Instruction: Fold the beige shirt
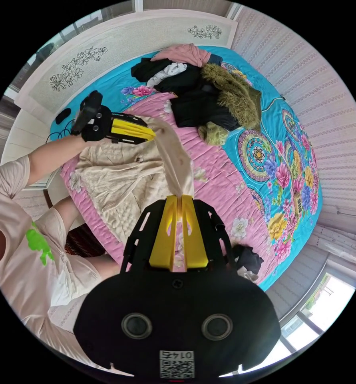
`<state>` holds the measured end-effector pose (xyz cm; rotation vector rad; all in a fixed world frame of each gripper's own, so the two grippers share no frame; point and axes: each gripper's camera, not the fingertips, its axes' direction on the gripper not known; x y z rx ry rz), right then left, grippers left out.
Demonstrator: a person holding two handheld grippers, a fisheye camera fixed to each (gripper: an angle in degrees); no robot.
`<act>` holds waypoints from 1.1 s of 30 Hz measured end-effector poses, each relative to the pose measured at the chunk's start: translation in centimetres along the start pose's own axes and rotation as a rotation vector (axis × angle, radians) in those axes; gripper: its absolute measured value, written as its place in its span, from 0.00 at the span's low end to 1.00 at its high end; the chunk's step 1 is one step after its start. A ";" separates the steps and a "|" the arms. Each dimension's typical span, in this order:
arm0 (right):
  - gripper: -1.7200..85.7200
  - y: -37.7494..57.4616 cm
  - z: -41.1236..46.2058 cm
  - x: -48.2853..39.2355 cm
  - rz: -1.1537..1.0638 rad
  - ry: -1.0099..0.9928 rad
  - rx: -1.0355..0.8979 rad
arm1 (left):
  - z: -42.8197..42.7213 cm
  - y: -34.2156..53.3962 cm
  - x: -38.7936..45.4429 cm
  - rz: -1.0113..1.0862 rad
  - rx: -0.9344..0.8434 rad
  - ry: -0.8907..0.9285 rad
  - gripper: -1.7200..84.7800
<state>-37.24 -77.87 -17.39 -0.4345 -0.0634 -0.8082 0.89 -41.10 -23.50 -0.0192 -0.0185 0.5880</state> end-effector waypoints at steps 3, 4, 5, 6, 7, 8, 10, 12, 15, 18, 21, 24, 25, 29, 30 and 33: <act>0.03 1.8 2.5 -2.6 -0.024 -0.091 0.011 | -1.4 3.2 -0.7 -0.040 -0.054 0.099 0.01; 0.03 2.5 4.2 -3.8 -0.032 -0.127 0.000 | -1.2 4.5 -0.4 -0.041 -0.093 0.119 0.01; 0.03 3.1 6.2 -5.2 -0.032 -0.155 -0.021 | -0.8 5.2 -0.3 -0.037 -0.124 0.126 0.01; 0.03 3.4 7.5 -5.9 -0.035 -0.173 -0.035 | 0.2 6.5 0.1 -0.033 -0.190 0.129 0.01; 0.03 4.0 10.1 -7.5 -0.039 -0.220 -0.066 | 1.5 8.0 0.3 -0.050 -0.241 0.140 0.01; 0.03 4.5 13.0 -9.1 -0.057 -0.287 -0.106 | 2.1 8.7 0.4 -0.059 -0.266 0.158 0.01; 0.03 5.2 16.7 -11.4 -0.079 -0.373 -0.185 | 3.8 11.0 0.1 -0.118 -0.322 0.225 0.01; 0.03 6.2 19.4 -13.1 -0.057 -0.442 -0.211 | 4.1 12.2 -0.5 -0.168 -0.322 0.258 0.01; 0.03 7.9 22.2 -14.3 -0.032 -0.615 -0.222 | 3.9 13.1 -2.1 -0.242 -0.293 0.280 0.01; 0.03 8.9 23.4 -12.7 0.093 -0.614 -0.117 | 4.3 12.5 -3.8 -0.287 -0.265 0.294 0.01; 0.07 8.8 23.8 -9.6 0.237 -0.504 0.088 | 4.7 11.1 -4.9 -0.294 -0.253 0.302 0.01; 0.09 7.4 25.8 -7.2 0.321 -0.522 0.204 | 5.0 10.4 -4.9 -0.275 -0.252 0.275 0.01; 0.10 6.8 26.9 -6.8 0.344 -0.531 0.225 | 5.3 10.4 -4.8 -0.268 -0.261 0.263 0.01; 0.09 4.9 31.2 -7.0 0.383 -0.429 0.171 | 6.0 10.6 -4.7 -0.270 -0.283 0.259 0.01; 0.08 4.7 31.9 -7.1 0.379 -0.438 0.152 | 6.2 10.7 -4.8 -0.277 -0.283 0.261 0.01; 0.05 5.2 32.8 -8.0 0.357 -0.499 0.179 | 6.4 10.8 -5.2 -0.303 -0.284 0.258 0.01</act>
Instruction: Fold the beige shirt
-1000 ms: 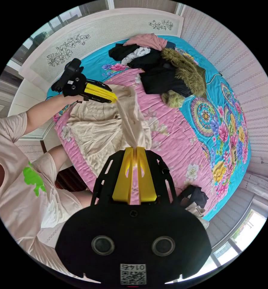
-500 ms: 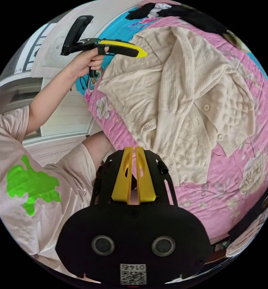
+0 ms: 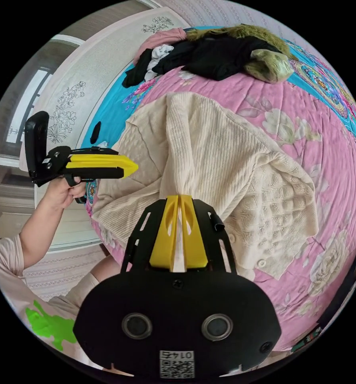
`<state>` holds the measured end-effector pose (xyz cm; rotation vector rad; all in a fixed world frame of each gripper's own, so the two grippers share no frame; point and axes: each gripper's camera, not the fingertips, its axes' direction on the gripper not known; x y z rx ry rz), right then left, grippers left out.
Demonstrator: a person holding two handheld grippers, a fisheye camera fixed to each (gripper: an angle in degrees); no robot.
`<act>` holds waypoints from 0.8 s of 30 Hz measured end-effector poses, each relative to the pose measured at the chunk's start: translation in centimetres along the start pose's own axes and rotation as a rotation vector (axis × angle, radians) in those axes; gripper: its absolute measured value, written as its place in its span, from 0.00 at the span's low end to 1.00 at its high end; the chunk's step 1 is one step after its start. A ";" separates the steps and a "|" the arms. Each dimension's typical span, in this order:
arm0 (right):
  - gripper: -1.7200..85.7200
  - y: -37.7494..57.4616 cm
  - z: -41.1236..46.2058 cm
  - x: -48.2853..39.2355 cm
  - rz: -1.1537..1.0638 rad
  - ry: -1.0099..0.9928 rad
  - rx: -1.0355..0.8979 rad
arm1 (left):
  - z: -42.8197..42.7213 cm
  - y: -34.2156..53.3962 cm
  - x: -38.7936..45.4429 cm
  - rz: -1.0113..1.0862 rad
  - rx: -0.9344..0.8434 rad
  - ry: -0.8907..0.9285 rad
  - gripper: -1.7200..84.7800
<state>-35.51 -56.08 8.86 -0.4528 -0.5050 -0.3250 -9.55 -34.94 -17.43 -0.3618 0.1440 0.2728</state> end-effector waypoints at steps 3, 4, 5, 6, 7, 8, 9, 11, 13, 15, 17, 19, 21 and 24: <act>0.04 1.4 0.6 -3.0 -0.157 -0.055 -0.007 | -0.7 -0.2 -0.5 -0.037 0.030 -0.001 0.01; 0.05 2.0 1.7 -4.4 -0.238 -0.002 -0.062 | -1.1 -0.3 -0.7 -0.057 0.054 -0.010 0.01; 0.06 2.4 2.8 -5.1 -0.277 0.085 -0.103 | -1.2 -0.4 -0.7 -0.066 0.066 -0.014 0.01; 0.07 2.7 3.3 -5.2 -0.286 0.116 -0.117 | -1.2 -0.6 -0.8 -0.078 0.078 -0.019 0.01; 0.09 3.1 3.9 -5.0 -0.287 0.119 -0.135 | -0.8 -1.0 -0.9 -0.085 0.070 -0.015 0.01; 0.11 3.5 3.9 -4.5 -0.264 0.068 -0.124 | -0.6 -1.3 -0.8 -0.086 0.065 -0.010 0.02; 0.11 3.8 3.9 -4.1 -0.247 0.039 -0.114 | -0.1 -1.8 -0.5 -0.080 0.059 -0.007 0.02; 0.11 5.0 3.4 -2.4 -0.176 -0.024 -0.066 | 0.7 -2.6 0.5 -0.056 0.063 -0.021 0.02; 0.10 6.5 2.9 -0.9 -0.104 -0.001 0.010 | 2.7 -3.6 1.8 -0.017 0.023 -0.080 0.01; 0.09 8.2 3.2 0.5 -0.034 0.055 0.046 | 5.0 -4.0 2.4 -0.004 -0.059 -0.121 0.01; 0.10 9.8 5.4 1.9 0.014 0.109 -0.050 | 7.0 -4.1 2.8 0.009 -0.119 -0.149 0.01; 0.11 10.7 7.6 2.3 0.011 0.071 -0.160 | 8.7 -4.0 3.5 0.035 -0.151 -0.202 0.01; 0.11 11.6 9.0 1.9 -0.020 0.029 -0.217 | 9.4 -3.9 4.1 0.053 -0.148 -0.231 0.01; 0.11 12.8 9.3 0.0 -0.137 0.110 -0.216 | 10.0 -3.8 4.8 0.067 -0.146 -0.258 0.01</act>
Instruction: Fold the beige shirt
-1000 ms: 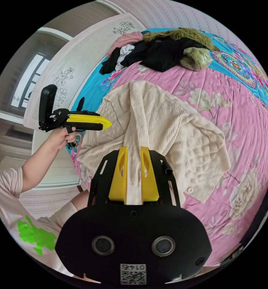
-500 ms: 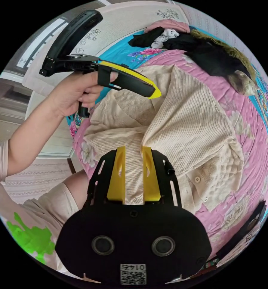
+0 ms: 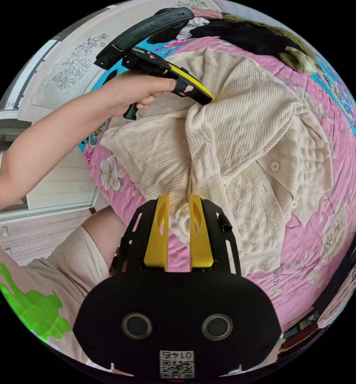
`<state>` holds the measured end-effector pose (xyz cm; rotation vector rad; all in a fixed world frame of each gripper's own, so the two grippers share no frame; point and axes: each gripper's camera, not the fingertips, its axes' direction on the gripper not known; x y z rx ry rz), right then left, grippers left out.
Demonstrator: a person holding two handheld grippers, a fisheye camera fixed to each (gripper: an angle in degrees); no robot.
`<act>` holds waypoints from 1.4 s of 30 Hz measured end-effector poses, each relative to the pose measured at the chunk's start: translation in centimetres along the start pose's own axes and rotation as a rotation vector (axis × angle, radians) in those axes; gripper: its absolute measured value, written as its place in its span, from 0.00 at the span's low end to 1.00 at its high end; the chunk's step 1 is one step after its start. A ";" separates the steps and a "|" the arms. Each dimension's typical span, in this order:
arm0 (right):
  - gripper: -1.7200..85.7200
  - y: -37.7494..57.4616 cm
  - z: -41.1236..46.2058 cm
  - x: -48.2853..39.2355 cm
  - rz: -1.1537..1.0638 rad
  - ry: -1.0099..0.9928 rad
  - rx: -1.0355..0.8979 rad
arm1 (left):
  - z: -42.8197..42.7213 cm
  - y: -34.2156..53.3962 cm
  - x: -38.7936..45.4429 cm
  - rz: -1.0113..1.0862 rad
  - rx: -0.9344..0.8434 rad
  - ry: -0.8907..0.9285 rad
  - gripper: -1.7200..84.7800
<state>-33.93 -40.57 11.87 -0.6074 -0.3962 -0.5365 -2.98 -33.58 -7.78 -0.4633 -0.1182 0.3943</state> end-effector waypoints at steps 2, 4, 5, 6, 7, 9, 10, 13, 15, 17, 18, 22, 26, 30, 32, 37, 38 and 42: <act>0.10 0.4 -0.2 -0.6 -0.037 -0.005 0.000 | 0.0 0.0 0.2 -0.008 -0.001 0.002 0.01; 0.10 0.8 -0.5 -0.5 -0.027 0.049 0.035 | -0.6 0.1 0.6 -0.007 0.002 0.006 0.01; 0.10 1.0 -0.6 -0.2 -0.004 0.107 0.062 | -0.8 0.2 0.7 -0.008 0.010 0.010 0.01; 0.10 1.2 -0.5 0.0 0.010 0.134 0.074 | -1.4 0.5 1.0 -0.010 0.027 0.034 0.01; 0.10 1.3 0.1 0.5 0.039 0.167 0.085 | -1.9 0.8 1.3 -0.009 0.052 0.067 0.01; 0.10 1.3 2.1 1.3 0.067 0.142 0.017 | -2.3 1.1 2.0 -0.002 0.077 0.098 0.01; 0.10 1.3 3.3 1.6 0.079 0.103 -0.025 | -2.0 1.2 2.6 0.007 0.075 0.099 0.01; 0.10 1.7 4.4 0.8 0.051 0.150 -0.010 | 0.2 1.4 3.8 0.029 0.000 0.071 0.01; 0.09 1.9 4.8 0.3 0.033 0.183 -0.016 | 1.3 1.7 4.2 0.034 -0.007 0.060 0.01; 0.09 2.1 5.3 0.1 0.021 0.192 -0.014 | 1.7 2.1 4.4 0.040 0.019 0.056 0.01; 0.09 2.1 5.4 0.1 0.018 0.191 -0.015 | 1.8 2.2 4.5 0.040 0.019 0.059 0.01; 0.08 2.4 5.4 0.0 0.007 0.186 -0.010 | 0.8 2.3 4.7 0.019 0.020 0.076 0.01; 0.08 2.6 5.6 -0.1 -0.005 0.185 -0.009 | -1.1 3.3 5.5 0.031 0.067 0.094 0.01; 0.08 2.7 6.1 0.0 -0.010 0.192 -0.010 | -1.7 4.3 7.4 0.073 0.083 0.123 0.01; 0.08 2.6 6.4 0.0 -0.009 0.195 -0.010 | -0.8 4.4 8.3 0.091 0.059 0.117 0.01; 0.08 2.5 6.8 0.0 -0.022 0.213 -0.024 | 2.6 5.2 9.8 0.120 -0.017 0.062 0.01; 0.09 2.5 6.9 0.0 -0.023 0.216 -0.034 | 2.6 5.3 9.9 0.123 -0.017 0.056 0.01; 0.09 2.6 6.2 0.4 -0.003 0.224 0.001 | 1.8 6.0 9.6 0.097 -0.035 0.053 0.01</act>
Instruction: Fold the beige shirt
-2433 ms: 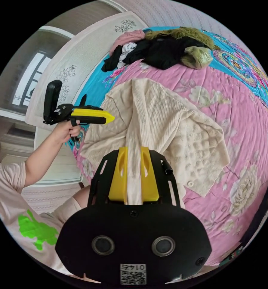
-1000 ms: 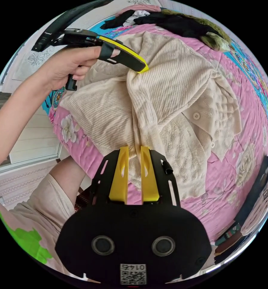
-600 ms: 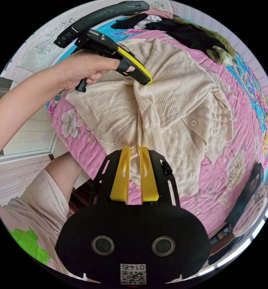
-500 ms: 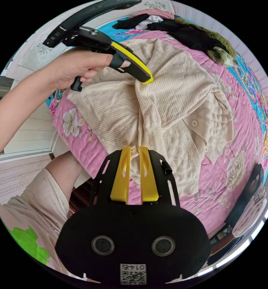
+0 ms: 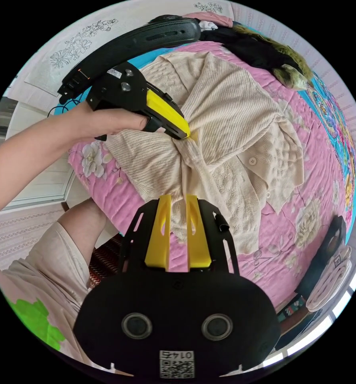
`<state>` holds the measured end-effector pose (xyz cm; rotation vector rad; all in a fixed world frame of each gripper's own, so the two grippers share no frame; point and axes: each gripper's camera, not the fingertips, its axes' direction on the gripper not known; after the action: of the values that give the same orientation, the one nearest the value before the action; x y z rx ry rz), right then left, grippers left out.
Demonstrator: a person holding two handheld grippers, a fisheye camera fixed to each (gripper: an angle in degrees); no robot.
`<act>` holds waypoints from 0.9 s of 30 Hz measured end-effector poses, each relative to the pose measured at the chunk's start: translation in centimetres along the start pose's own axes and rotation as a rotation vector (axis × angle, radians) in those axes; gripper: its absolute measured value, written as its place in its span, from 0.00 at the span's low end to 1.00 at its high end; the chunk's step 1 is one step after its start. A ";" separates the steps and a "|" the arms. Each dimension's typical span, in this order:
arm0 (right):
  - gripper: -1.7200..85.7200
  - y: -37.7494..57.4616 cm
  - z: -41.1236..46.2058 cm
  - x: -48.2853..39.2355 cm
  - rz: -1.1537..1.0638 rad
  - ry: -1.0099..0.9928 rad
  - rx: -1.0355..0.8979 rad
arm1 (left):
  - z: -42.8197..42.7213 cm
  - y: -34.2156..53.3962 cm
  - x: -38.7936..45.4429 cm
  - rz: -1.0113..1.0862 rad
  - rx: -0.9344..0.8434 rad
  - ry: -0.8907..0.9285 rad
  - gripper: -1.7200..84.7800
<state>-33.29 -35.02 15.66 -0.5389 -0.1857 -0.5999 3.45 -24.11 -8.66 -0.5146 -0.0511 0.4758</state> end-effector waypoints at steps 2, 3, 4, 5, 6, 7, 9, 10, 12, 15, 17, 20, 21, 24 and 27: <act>0.09 0.2 -0.1 1.1 0.065 0.005 0.046 | -0.8 0.4 -0.2 -0.022 0.026 0.014 0.01; 0.09 0.2 0.1 1.4 0.082 0.003 0.049 | -1.3 0.6 -0.3 -0.029 0.044 0.023 0.01; 0.09 0.1 0.7 2.0 0.111 -0.018 0.044 | -1.5 0.6 -0.2 -0.028 0.050 0.023 0.01; 0.09 -0.1 1.7 2.4 0.131 -0.066 0.013 | -1.4 0.5 -0.2 -0.025 0.046 0.020 0.01; 0.09 -0.2 2.1 2.5 0.136 -0.097 -0.007 | -0.8 0.4 0.0 -0.015 0.016 0.007 0.01; 0.09 -0.3 2.7 2.3 0.126 -0.150 -0.030 | 0.4 0.5 0.1 0.001 -0.037 -0.013 0.01; 0.09 -0.3 2.7 1.5 0.074 -0.152 -0.042 | 0.6 1.2 -0.1 -0.001 -0.012 -0.008 0.01; 0.09 -0.2 2.5 1.0 0.045 -0.127 -0.043 | 0.3 1.5 -0.4 -0.012 -0.007 0.009 0.01; 0.09 -0.1 1.7 0.7 0.020 -0.117 -0.029 | -0.7 2.1 -0.8 -0.029 0.008 0.028 0.01; 0.09 -0.5 0.1 2.0 0.048 -0.094 0.035 | -2.0 3.1 -1.4 -0.052 0.048 0.042 0.01; 0.09 -1.2 -0.6 4.0 0.132 -0.081 0.109 | -2.0 3.4 -1.7 -0.058 0.036 0.049 0.01; 0.10 -2.5 -0.1 5.6 0.197 -0.123 0.120 | -1.8 4.0 -2.2 -0.061 0.023 0.056 0.01; 0.10 -2.8 0.2 5.7 0.199 -0.130 0.110 | -1.8 4.2 -2.3 -0.058 0.020 0.057 0.01; 0.11 -4.2 1.8 5.3 0.163 -0.190 0.024 | -1.7 4.8 -2.4 -0.048 0.009 0.048 0.01; 0.10 -5.1 1.6 4.0 0.097 -0.258 0.029 | -1.8 5.4 -2.7 -0.047 0.002 0.042 0.01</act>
<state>-33.00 -39.63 20.43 -0.5929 -0.4096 -0.4308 -1.00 -21.99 -12.64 -0.5199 -0.0226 0.4187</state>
